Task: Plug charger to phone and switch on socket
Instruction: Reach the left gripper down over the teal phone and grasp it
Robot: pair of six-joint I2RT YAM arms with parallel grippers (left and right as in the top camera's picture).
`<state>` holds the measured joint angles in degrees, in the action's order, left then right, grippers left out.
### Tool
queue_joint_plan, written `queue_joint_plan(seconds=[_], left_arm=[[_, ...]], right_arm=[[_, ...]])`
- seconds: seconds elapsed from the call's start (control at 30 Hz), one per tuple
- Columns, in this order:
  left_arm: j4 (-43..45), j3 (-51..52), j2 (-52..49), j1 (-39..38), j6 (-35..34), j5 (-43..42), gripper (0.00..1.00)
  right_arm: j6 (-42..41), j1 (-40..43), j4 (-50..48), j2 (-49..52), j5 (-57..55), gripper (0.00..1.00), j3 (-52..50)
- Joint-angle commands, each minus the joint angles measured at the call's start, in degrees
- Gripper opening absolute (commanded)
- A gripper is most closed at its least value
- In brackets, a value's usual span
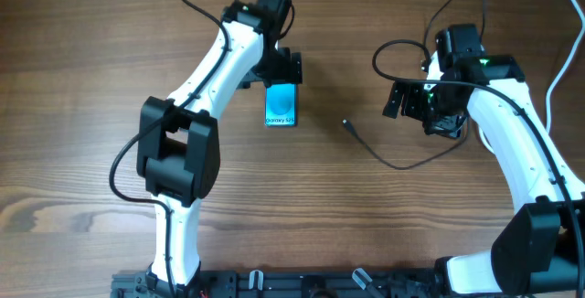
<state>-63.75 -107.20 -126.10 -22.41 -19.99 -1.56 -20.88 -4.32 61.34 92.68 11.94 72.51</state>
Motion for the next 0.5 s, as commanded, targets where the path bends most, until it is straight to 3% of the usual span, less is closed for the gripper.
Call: queue_joint_plan(seconds=[0.0, 0.47], left_arm=[[3.08, 4.13, -0.83, -1.01, 0.94, -0.28, 1.00], [7.02, 5.75, -6.36, -3.26, -0.17, 0.09, 1.00]], right_arm=[[-1.77, -0.17, -0.48, 0.76, 0.15, 0.99, 0.22], [-1.81, -0.20, -1.09, 0.76, 0.15, 0.99, 0.22]])
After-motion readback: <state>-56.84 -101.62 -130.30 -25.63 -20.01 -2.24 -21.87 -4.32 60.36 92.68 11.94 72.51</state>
